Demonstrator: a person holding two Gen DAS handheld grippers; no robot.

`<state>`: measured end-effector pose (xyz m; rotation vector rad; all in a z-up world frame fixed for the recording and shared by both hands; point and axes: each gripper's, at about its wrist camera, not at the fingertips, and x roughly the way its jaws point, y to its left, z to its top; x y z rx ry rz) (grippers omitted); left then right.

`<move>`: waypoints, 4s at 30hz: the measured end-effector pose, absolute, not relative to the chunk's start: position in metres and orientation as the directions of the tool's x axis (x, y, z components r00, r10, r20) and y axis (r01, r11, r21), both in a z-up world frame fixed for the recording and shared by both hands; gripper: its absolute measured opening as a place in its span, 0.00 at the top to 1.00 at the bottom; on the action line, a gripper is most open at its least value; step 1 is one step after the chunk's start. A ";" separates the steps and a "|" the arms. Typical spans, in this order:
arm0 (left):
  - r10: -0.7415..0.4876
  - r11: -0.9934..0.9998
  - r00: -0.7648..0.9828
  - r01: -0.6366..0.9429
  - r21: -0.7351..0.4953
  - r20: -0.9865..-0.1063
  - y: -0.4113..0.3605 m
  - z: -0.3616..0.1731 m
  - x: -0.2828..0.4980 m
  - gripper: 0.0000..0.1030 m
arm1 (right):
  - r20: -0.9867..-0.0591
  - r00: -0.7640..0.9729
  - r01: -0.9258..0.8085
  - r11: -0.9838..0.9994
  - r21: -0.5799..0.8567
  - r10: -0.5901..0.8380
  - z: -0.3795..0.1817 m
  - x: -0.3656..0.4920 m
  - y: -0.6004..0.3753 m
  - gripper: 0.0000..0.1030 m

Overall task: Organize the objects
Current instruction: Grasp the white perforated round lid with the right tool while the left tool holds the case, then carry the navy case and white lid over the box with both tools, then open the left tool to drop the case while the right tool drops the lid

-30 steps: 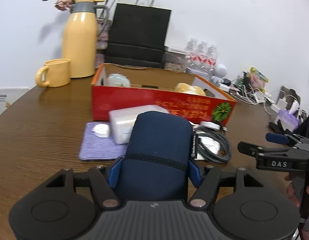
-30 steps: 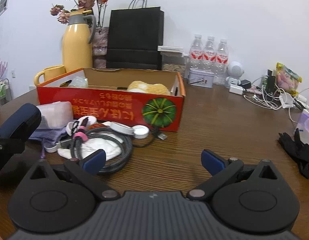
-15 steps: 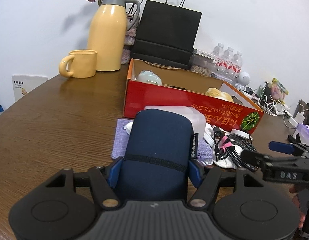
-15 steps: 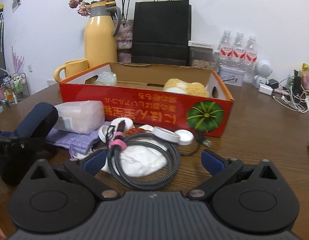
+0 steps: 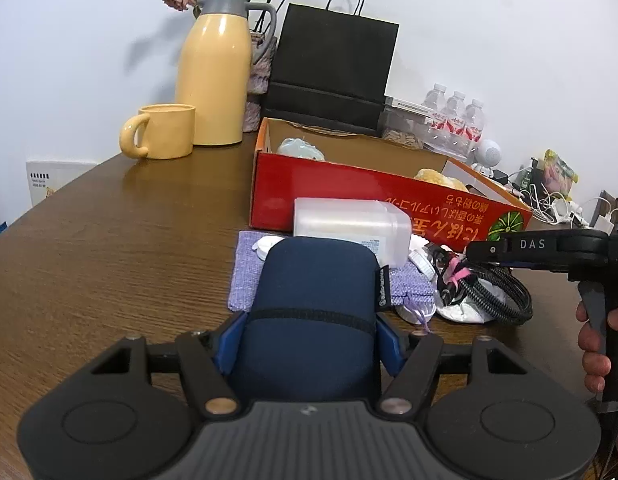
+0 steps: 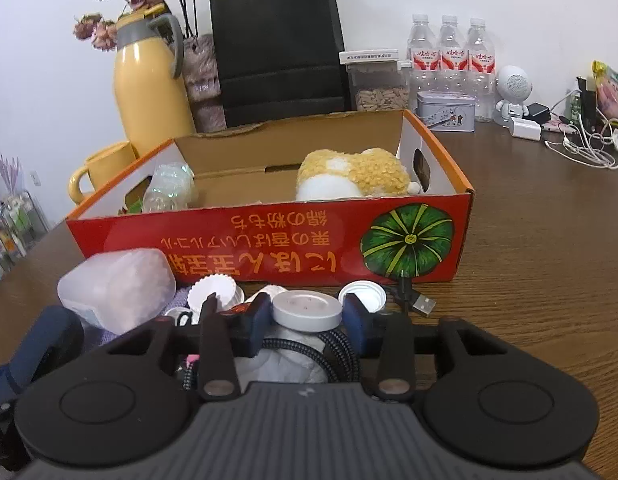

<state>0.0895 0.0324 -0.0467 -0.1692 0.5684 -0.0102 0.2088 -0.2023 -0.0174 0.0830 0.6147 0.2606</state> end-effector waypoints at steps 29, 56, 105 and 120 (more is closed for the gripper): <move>-0.051 0.988 0.844 -0.036 -0.151 -0.534 0.032 -0.046 0.086 0.38 | -0.375 0.883 -0.342 0.934 -0.100 0.283 -0.010 0.134 -0.185 0.62; -0.088 0.989 0.920 0.035 -0.142 -0.383 0.008 0.046 0.159 0.39 | -0.255 0.907 -0.356 0.933 -0.045 0.334 0.045 0.182 -0.173 0.62; -0.027 0.989 0.917 -0.034 -0.146 -0.398 0.007 0.029 0.287 0.00 | -0.361 0.901 -0.263 0.965 -0.013 0.241 0.026 0.282 -0.174 0.00; -0.038 0.989 0.932 -0.016 -0.147 -0.361 0.017 0.031 0.255 0.00 | -0.337 0.909 -0.281 0.958 -0.065 0.244 0.027 0.257 -0.187 0.00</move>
